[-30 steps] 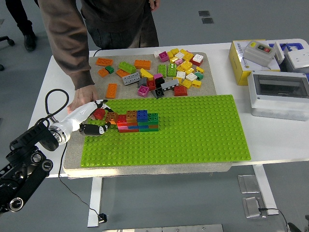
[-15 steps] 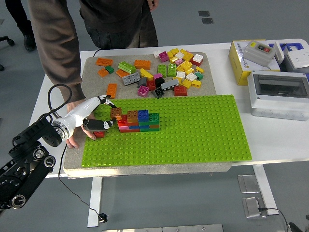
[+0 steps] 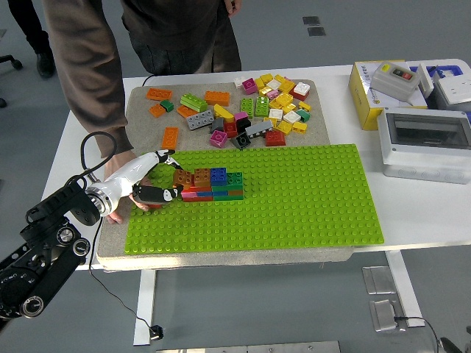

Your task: Pick up the brick,pile it on top of brick,press brick,pick up the brick,pile it on top of brick,press brick

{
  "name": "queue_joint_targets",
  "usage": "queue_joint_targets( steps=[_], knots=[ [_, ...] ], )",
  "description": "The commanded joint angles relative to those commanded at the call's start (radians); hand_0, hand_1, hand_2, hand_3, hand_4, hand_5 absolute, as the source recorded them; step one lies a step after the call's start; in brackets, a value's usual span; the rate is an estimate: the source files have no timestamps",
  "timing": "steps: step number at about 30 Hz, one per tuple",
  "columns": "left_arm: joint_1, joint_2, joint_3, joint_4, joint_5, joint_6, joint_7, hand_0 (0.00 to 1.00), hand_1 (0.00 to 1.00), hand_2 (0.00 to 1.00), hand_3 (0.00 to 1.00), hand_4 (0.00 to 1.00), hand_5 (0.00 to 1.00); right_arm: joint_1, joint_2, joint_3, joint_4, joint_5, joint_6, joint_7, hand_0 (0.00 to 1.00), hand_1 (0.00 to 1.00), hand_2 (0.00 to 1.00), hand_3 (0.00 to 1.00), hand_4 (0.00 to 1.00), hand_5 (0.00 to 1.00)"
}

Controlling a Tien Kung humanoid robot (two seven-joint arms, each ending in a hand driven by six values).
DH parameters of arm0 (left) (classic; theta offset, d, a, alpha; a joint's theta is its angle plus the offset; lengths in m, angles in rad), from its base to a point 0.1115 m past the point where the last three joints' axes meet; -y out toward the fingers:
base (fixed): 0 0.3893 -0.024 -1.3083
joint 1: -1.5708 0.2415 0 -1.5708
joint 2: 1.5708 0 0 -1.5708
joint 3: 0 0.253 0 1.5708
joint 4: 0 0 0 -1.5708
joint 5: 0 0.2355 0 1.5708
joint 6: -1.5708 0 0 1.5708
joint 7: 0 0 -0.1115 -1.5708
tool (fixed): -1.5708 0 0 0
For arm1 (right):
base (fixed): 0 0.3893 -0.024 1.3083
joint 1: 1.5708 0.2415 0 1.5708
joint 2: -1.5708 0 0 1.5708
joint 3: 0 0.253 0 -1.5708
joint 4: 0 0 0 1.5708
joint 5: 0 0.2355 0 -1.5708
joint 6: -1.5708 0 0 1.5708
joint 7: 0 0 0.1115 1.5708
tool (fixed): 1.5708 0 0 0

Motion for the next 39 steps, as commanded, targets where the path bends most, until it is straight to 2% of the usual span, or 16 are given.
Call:
queue_joint_targets(
  steps=[21, 31, 39],
  knots=[
    [-0.010, -0.007, 0.019, 0.049, -0.034, 0.018, -0.021, 0.990, 0.978, 0.970, 0.538, 0.677, 0.254, 0.001, 0.001, -0.010, 0.000, -0.003, 0.002, 0.000, 0.731, 0.698, 0.697, 0.781, 0.628, 0.998],
    [-0.013, -0.009, 0.022, 0.054, -0.040, 0.027, -0.035, 0.990, 0.976, 0.969, 0.541, 0.674, 0.256, 0.002, 0.001, -0.012, 0.000, -0.002, 0.001, 0.002, 0.731, 0.698, 0.697, 0.781, 0.628, 0.998],
    [-0.013, -0.010, 0.016, 0.071, -0.074, 0.042, -0.065, 0.989, 0.974, 0.967, 0.540, 0.678, 0.260, 0.001, 0.001, -0.015, 0.000, -0.001, 0.001, 0.004, 0.731, 0.698, 0.697, 0.781, 0.628, 0.998]
  ],
)
